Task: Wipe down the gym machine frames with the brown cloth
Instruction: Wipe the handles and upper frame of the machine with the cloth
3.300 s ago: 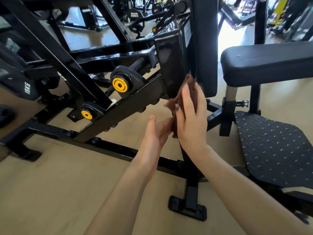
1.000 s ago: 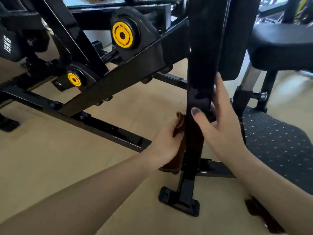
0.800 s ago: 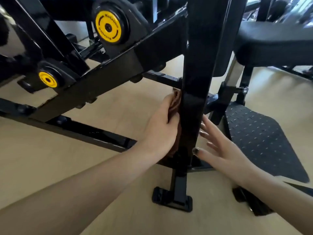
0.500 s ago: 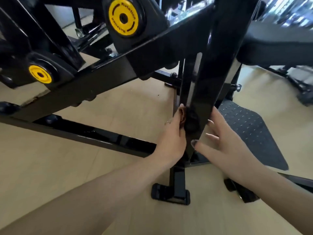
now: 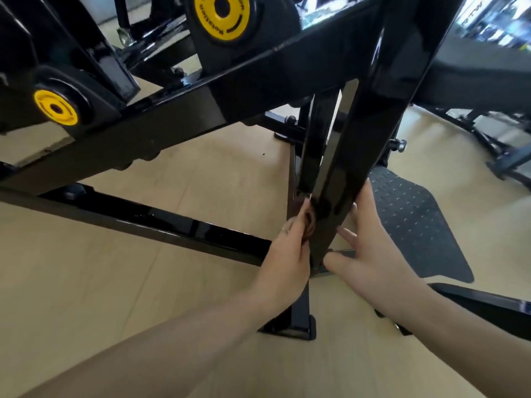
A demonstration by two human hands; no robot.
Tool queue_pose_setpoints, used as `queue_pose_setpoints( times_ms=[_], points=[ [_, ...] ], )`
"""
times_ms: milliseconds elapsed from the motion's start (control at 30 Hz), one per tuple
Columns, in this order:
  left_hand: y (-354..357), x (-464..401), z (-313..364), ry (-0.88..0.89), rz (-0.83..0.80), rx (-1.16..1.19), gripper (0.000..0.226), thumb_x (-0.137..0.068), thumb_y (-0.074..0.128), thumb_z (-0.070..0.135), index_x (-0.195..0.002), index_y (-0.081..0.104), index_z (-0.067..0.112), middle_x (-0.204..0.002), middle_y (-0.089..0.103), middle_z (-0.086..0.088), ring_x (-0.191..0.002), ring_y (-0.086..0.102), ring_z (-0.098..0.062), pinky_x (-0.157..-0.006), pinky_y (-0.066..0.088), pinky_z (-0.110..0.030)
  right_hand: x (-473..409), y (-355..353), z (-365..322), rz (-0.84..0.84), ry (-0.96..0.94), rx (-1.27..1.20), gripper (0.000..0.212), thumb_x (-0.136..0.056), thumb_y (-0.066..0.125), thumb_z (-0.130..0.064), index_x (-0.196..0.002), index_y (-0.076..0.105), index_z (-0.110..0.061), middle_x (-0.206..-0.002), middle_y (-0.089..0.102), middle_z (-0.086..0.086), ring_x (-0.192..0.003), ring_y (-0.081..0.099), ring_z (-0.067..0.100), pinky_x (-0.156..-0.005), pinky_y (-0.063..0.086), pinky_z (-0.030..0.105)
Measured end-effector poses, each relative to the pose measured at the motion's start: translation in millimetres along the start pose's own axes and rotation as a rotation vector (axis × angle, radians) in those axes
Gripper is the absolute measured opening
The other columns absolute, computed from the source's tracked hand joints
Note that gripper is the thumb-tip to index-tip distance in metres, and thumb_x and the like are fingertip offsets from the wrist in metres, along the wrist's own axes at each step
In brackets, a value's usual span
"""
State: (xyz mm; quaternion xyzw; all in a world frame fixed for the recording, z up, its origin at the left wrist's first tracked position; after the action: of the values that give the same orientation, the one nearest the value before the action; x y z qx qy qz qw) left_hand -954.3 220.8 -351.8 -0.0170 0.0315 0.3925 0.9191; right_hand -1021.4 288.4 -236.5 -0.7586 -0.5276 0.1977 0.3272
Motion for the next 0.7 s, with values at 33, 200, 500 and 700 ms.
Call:
queue_pose_setpoints(
  times_ms=[33,200,500,700],
  points=[
    [2.6,3.0,-10.1,-0.085,-0.038,0.065,0.063,-0.108,0.040,0.002,-0.161,0.023,0.032,-0.157,0.041,0.003,-0.144,0.039,-0.009,-0.124,0.030,-0.040,-0.3,1.0,0.5,0.007,0.015,0.041,0.121,-0.085,0.072,0.003,-0.161,-0.012,-0.042,-0.158,0.039,-0.013,-0.136,0.049,0.003,-0.109,0.050,0.041],
    [-14.0,-6.8,19.7,-0.070,0.009,0.079,0.056,-0.109,0.039,0.007,-0.159,0.031,0.032,-0.151,0.047,0.009,-0.138,0.044,-0.003,-0.120,0.036,-0.030,6.6,-3.3,6.8,0.015,0.036,0.342,0.122,-0.083,0.070,-0.011,-0.157,-0.019,-0.046,-0.165,0.024,-0.018,-0.098,0.066,0.006,-0.072,0.062,0.028],
    [-40.0,-12.0,100.8,0.551,0.174,-0.134,0.068,-0.104,0.041,-0.005,-0.161,0.021,0.024,-0.163,0.032,0.001,-0.146,0.032,0.001,-0.121,0.032,-0.025,4.6,-15.6,-23.0,0.076,-0.095,1.074,0.046,-0.091,0.054,-0.042,-0.129,0.045,-0.017,-0.064,0.049,-0.013,-0.052,0.049,0.006,-0.047,0.029,0.015],
    [-33.9,-9.6,-0.9,0.420,-0.165,-0.517,0.073,-0.105,0.043,0.011,-0.162,0.005,0.036,-0.163,0.033,-0.008,-0.133,0.049,-0.020,-0.112,0.031,-0.019,6.3,35.0,-24.8,-0.330,-0.323,1.132,0.020,-0.097,0.048,-0.034,-0.111,0.062,-0.028,-0.106,0.065,-0.008,-0.099,0.061,0.015,-0.099,0.048,0.032]
  ],
)
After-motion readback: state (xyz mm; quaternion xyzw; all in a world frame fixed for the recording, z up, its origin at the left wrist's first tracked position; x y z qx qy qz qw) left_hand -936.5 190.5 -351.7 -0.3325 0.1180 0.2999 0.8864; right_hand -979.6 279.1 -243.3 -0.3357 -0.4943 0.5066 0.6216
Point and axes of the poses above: each hand's wrist, its own x-axis away from the middle knuckle, its own y-axis out of the palm, z = x × y, the point moved 4 cm from there along -x, towards the middle knuckle
